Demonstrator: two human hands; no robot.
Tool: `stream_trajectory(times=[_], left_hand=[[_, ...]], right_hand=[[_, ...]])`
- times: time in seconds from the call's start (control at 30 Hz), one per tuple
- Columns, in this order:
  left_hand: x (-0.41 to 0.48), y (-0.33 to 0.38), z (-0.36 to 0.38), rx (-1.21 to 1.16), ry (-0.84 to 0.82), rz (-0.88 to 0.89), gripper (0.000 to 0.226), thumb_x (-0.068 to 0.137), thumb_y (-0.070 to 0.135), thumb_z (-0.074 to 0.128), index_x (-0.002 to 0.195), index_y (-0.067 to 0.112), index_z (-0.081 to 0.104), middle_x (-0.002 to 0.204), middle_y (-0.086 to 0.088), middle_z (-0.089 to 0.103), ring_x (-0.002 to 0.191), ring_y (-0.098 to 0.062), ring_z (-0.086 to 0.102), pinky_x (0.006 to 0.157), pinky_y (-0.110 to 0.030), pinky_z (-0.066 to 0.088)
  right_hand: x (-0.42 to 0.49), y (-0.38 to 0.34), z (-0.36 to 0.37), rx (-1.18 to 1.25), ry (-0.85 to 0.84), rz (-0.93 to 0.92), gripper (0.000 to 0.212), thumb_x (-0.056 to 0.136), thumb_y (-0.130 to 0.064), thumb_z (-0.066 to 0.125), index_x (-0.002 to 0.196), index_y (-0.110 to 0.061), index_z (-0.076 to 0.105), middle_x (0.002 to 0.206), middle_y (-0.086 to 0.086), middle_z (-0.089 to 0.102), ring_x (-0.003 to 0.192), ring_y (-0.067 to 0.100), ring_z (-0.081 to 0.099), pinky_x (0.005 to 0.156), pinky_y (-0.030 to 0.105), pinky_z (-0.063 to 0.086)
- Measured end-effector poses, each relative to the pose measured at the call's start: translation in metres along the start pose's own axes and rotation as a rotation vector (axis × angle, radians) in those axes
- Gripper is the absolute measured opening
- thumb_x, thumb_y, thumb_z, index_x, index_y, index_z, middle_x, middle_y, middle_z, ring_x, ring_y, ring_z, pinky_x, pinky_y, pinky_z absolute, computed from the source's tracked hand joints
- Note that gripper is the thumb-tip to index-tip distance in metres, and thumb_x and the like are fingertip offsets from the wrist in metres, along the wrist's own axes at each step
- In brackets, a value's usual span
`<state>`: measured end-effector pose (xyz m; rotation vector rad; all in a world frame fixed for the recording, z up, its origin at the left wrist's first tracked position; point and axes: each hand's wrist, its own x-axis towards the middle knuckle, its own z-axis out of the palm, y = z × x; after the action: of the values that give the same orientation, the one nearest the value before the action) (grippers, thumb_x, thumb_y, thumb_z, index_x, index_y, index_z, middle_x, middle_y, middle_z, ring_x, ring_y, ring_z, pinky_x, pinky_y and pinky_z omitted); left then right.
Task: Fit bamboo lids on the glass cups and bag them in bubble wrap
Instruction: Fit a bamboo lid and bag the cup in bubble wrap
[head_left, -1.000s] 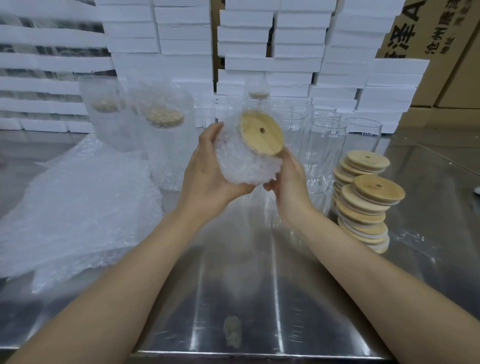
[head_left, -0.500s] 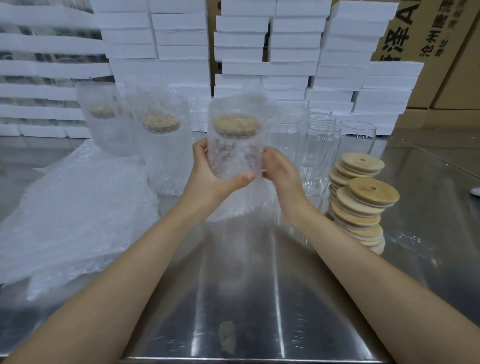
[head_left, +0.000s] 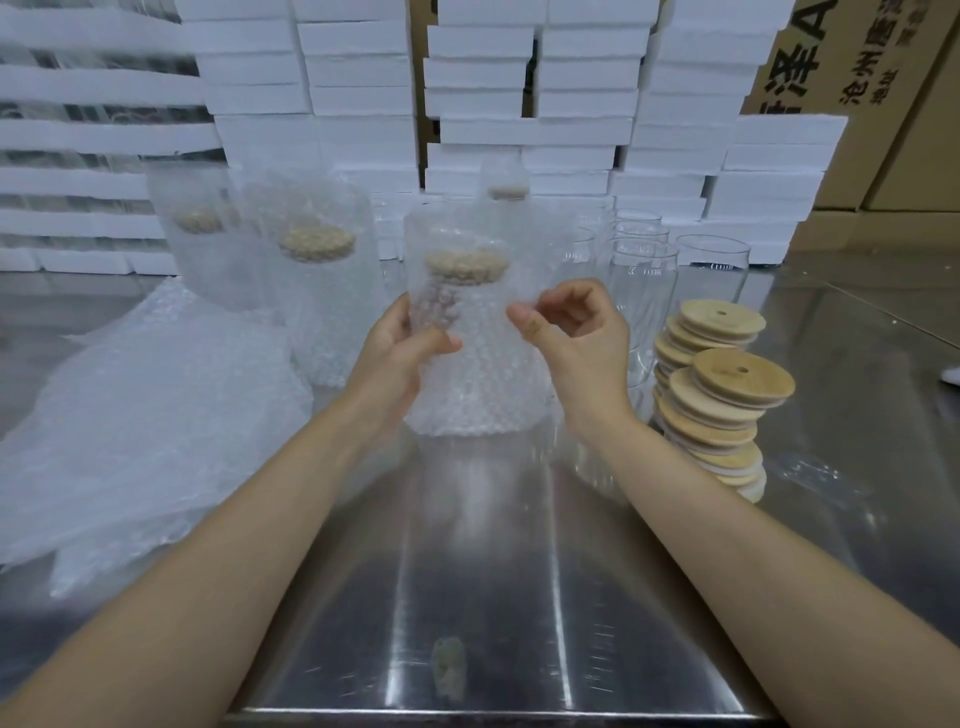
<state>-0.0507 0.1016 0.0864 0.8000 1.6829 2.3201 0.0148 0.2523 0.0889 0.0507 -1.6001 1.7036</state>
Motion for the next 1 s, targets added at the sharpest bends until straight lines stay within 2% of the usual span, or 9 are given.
stream_trajectory(times=[0.07,0.2,0.33,0.5,0.57,0.67,0.8,0.87,1.0], left_hand=[[0.002,0.003,-0.002,-0.014,0.062,0.026,0.040,0.067,0.000,0.054,0.105,0.012,0.060,0.102,-0.003,0.067,0.097,-0.016,0.065,0.082,-0.028,0.052],[0.006,0.007,-0.010,0.007,0.132,0.074,0.024,0.091,-0.001,0.052,0.088,0.017,0.067,0.089,0.003,0.071,0.087,-0.010,0.068,0.075,-0.023,0.052],[0.008,0.008,-0.014,0.079,0.192,0.096,0.015,0.094,0.017,0.059,0.085,0.022,0.070,0.086,0.008,0.071,0.086,-0.008,0.066,0.077,-0.024,0.051],[0.010,0.012,-0.020,0.126,0.337,0.185,0.008,0.089,0.018,0.068,0.088,0.022,0.074,0.082,0.011,0.073,0.082,-0.003,0.067,0.073,-0.017,0.049],[0.010,0.014,-0.019,0.097,0.339,0.172,0.011,0.092,0.021,0.064,0.088,0.019,0.073,0.082,0.009,0.073,0.080,-0.004,0.067,0.071,-0.015,0.049],[0.015,0.015,-0.021,0.100,0.383,0.015,0.028,0.100,0.019,0.047,0.084,0.014,0.069,0.073,0.006,0.073,0.071,-0.011,0.066,0.063,-0.018,0.051],[0.018,0.003,-0.032,0.535,0.325,-0.162,0.028,0.090,-0.004,0.044,0.105,0.004,0.067,0.083,-0.003,0.068,0.073,-0.012,0.063,0.069,-0.020,0.050],[0.014,-0.002,-0.033,0.650,0.273,-0.161,0.031,0.086,-0.011,0.044,0.102,0.001,0.067,0.084,-0.007,0.066,0.074,-0.014,0.061,0.076,-0.027,0.051],[0.009,-0.008,-0.034,1.011,0.059,-0.227,0.019,0.082,-0.006,0.052,0.087,0.003,0.067,0.092,-0.016,0.068,0.090,-0.026,0.062,0.081,-0.033,0.049]], right_hand=[[0.003,0.000,-0.001,0.001,-0.019,0.000,0.038,0.077,-0.003,0.078,0.101,-0.015,0.052,0.089,0.000,0.060,0.076,0.006,0.060,0.071,0.026,0.051],[0.002,0.008,-0.001,-0.198,-0.256,0.092,0.080,0.067,-0.029,0.081,0.136,-0.019,0.042,0.128,-0.003,0.056,0.115,0.006,0.056,0.101,0.024,0.045],[-0.004,0.022,0.002,-0.246,-0.344,0.152,0.086,0.063,-0.034,0.087,0.135,-0.012,0.046,0.131,0.000,0.059,0.123,0.010,0.054,0.112,0.038,0.037],[-0.003,0.026,0.004,-0.220,-0.363,0.187,0.106,0.063,-0.041,0.082,0.150,-0.014,0.028,0.145,-0.001,0.047,0.133,0.004,0.044,0.113,0.024,0.035],[-0.005,0.028,0.006,-0.218,-0.333,0.169,0.103,0.063,-0.039,0.083,0.148,-0.013,0.030,0.142,0.000,0.051,0.128,0.003,0.050,0.107,0.019,0.039],[-0.003,0.029,0.006,-0.216,-0.254,0.183,0.086,0.072,-0.050,0.071,0.143,-0.014,0.039,0.134,-0.004,0.057,0.123,0.004,0.054,0.107,0.028,0.041],[0.008,0.028,0.002,-0.047,-0.179,0.337,0.074,0.086,-0.072,0.038,0.148,-0.032,0.033,0.151,-0.005,0.041,0.138,0.013,0.039,0.118,0.044,0.028],[0.009,0.029,0.003,0.108,-0.134,0.445,0.071,0.091,-0.071,0.025,0.151,-0.033,0.027,0.154,-0.001,0.037,0.141,0.017,0.036,0.119,0.047,0.024],[0.000,0.036,0.013,0.192,-0.134,0.577,0.063,0.100,-0.059,0.016,0.147,-0.022,0.037,0.149,0.001,0.045,0.133,0.016,0.046,0.115,0.036,0.032]])
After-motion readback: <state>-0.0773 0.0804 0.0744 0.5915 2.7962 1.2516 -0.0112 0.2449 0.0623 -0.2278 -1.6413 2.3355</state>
